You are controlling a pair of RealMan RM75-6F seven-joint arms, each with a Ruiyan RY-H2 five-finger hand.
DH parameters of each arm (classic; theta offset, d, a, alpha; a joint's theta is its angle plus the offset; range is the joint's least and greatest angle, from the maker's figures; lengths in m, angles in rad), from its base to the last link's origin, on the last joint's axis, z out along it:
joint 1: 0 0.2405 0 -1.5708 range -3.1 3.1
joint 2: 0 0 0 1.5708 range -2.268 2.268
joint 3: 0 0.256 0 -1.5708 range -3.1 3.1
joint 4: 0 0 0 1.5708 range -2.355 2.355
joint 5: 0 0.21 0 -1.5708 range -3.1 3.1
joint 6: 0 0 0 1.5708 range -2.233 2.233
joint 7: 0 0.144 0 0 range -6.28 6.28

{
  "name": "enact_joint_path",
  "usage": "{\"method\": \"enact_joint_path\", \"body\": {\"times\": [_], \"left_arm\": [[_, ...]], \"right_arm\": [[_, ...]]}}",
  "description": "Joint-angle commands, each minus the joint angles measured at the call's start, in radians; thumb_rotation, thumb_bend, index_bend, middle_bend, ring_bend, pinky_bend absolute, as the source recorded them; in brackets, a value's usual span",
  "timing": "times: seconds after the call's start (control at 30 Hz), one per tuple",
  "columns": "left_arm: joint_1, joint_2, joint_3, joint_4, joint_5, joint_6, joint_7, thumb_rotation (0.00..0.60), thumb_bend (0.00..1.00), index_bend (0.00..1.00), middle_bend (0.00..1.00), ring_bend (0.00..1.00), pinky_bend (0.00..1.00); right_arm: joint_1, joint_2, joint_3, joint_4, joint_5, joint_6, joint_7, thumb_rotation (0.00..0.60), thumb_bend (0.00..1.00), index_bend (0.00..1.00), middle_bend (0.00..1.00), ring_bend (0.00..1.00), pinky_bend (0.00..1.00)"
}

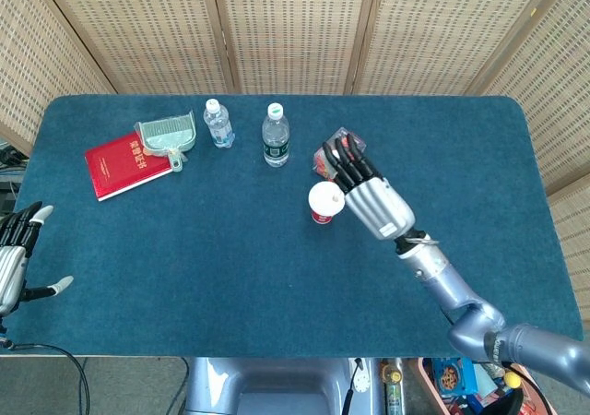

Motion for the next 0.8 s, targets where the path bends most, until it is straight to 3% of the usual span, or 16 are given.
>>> {"method": "enact_joint_path", "body": {"times": [0.03,0.2,0.37,0.57,0.8], "left_arm": [[0.004,-0.002,0.004,0.005,0.009,0.006,-0.005,0.6,0.06,0.0,0.0,0.0,0.0],[0.018,-0.033,0.021,0.041,0.083,0.055,-0.02,0.6,0.06,0.0,0.0,0.0,0.0],[0.031,-0.054,0.034,0.062,0.119,0.085,-0.02,0.6,0.06,0.0,0.0,0.0,0.0],[0.045,-0.067,0.047,0.09,0.136,0.103,-0.033,0.6,0.06,0.0,0.0,0.0,0.0],[0.041,-0.062,0.066,0.111,0.164,0.087,-0.067,0.6,0.06,0.0,0.0,0.0,0.0]], "right_arm": [[-0.126,0.122,0.015,-0.114,0.098,0.085,0.29,0.6,0.0,0.04,0.0,0.0,0.0],[-0.279,0.22,-0.013,-0.254,0.229,0.116,0.603,0.6,0.0,0.04,0.0,0.0,0.0],[-0.374,0.239,-0.064,-0.247,0.201,0.164,0.824,0.6,0.0,0.03,0.0,0.0,0.0],[-0.495,0.201,-0.151,-0.193,0.153,0.266,0.877,0.6,0.0,0.0,0.0,0.0,0.0],[-0.606,0.137,-0.189,-0.15,0.118,0.376,0.963,0.6,0.0,0.0,0.0,0.0,0.0]]}}
